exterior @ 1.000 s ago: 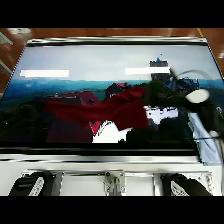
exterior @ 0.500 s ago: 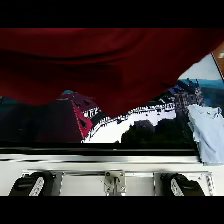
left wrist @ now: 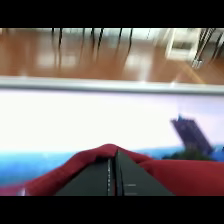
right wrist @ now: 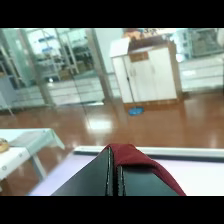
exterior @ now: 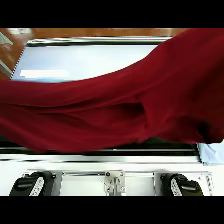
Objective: Fold the shirts.
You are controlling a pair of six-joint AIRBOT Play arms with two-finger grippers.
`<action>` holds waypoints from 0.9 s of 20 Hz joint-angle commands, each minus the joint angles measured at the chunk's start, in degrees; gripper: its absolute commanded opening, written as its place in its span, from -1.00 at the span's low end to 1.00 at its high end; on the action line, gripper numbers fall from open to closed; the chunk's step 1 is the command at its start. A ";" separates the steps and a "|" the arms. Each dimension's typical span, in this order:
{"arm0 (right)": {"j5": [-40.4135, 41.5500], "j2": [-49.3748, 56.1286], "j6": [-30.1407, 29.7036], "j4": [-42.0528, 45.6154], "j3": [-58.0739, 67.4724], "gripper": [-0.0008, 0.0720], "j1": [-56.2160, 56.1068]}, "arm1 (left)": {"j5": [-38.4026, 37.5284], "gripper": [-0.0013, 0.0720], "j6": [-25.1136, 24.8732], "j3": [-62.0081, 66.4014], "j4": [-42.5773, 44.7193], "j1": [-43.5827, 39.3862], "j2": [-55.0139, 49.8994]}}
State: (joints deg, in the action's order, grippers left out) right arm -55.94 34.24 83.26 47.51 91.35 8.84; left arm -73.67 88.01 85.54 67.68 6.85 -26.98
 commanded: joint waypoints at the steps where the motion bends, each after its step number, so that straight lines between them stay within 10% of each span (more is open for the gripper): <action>1: -9.73 1.25 3.76 7.98 0.17 -0.79 -0.02 | -9.77 -0.86 2.32 -7.08 4.83 0.02 0.70; 5: -24.44 9.97 6.47 13.05 -2.56 -0.79 -0.02 | -8.13 -0.86 5.31 -20.57 5.03 0.02 0.26; 13: 6.16 39.47 1.31 2.08 -11.80 -0.79 -0.09 | 25.90 -0.86 5.29 -35.50 5.20 0.02 -18.08; 18: 9.40 54.10 0.50 -9.29 -11.80 -0.79 -0.09 | 42.73 -0.86 5.27 -35.50 -6.93 -0.11 -36.37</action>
State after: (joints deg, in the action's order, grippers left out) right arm -49.60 80.44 84.20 44.88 79.83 8.71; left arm -42.44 93.30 50.61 67.92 6.79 -53.95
